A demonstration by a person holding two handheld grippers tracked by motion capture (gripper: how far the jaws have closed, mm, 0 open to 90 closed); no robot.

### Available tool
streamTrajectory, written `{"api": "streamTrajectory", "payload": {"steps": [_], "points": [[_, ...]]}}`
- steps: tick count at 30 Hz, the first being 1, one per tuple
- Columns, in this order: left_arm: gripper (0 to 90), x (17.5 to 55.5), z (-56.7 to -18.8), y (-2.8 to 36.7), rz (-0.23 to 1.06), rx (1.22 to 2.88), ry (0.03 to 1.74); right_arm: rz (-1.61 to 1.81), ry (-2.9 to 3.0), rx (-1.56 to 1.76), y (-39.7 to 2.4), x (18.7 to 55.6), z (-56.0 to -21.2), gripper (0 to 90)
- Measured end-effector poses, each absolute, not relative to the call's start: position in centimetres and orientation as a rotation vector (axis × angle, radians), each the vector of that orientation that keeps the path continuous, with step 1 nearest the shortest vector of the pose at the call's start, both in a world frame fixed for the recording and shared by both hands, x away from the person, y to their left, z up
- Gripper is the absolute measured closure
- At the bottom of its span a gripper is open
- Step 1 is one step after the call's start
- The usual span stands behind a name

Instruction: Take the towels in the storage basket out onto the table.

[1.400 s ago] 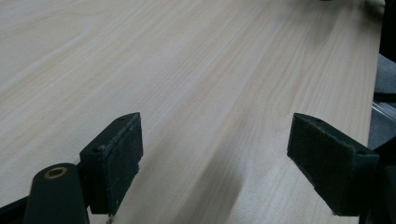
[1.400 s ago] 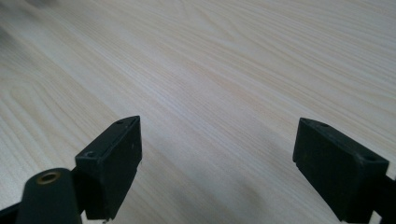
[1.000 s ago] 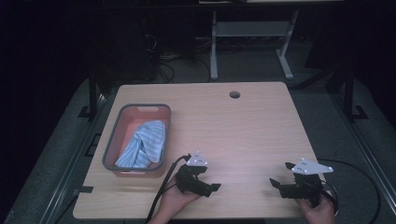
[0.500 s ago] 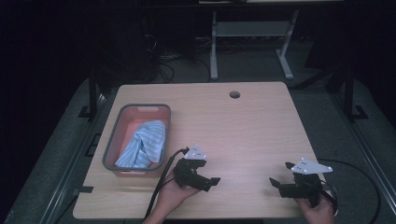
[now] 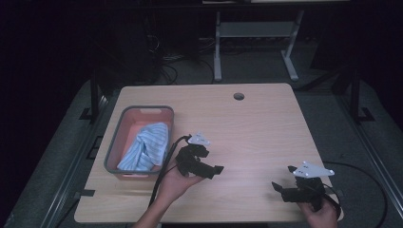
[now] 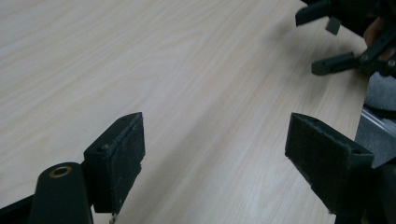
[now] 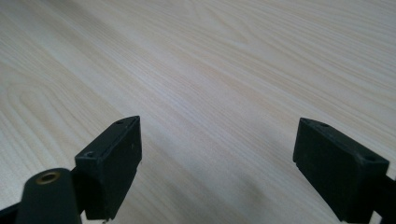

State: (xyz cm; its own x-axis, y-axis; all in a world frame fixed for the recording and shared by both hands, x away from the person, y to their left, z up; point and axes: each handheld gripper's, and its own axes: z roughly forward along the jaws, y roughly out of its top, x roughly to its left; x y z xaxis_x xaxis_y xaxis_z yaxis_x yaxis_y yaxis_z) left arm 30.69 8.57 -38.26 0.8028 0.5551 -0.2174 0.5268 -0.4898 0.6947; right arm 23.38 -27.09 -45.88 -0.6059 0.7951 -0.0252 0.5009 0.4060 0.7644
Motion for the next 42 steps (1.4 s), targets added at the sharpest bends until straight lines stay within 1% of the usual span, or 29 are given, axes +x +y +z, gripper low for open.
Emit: {"api": "streamTrajectory", "payload": {"steps": [7, 12, 14, 19, 23, 42], "points": [[19.5, 31.9, -36.2, 9.5, 0.073, 2.222, 0.814, 1.048, 2.278, 1.105, -26.9, 23.2, -45.7, 15.0], [22.3, 32.4, -34.6, 10.8, 0.101, 2.212, 0.825, 1.05, 2.268, 1.111, -27.2, 23.1, -45.7, 15.0], [22.3, 32.6, -34.2, 11.4, 0.079, 2.187, 0.838, 1.057, 2.264, 1.115, -27.3, 23.0, -45.7, 15.0], [22.1, 32.7, -33.1, 12.5, 0.122, 2.213, 0.853, 1.063, 2.257, 1.124, -27.5, 23.0, -45.6, 14.9], [21.4, 33.0, -32.3, 13.7, 0.133, 2.19, 0.879, 1.065, 2.255, 1.122, -27.4, 23.0, -45.6, 15.0], [20.8, 34.4, -30.7, 20.7, 0.195, 2.095, 1.072, 1.048, 2.261, 1.138, -27.9, 23.2, -45.6, 14.2]]}}
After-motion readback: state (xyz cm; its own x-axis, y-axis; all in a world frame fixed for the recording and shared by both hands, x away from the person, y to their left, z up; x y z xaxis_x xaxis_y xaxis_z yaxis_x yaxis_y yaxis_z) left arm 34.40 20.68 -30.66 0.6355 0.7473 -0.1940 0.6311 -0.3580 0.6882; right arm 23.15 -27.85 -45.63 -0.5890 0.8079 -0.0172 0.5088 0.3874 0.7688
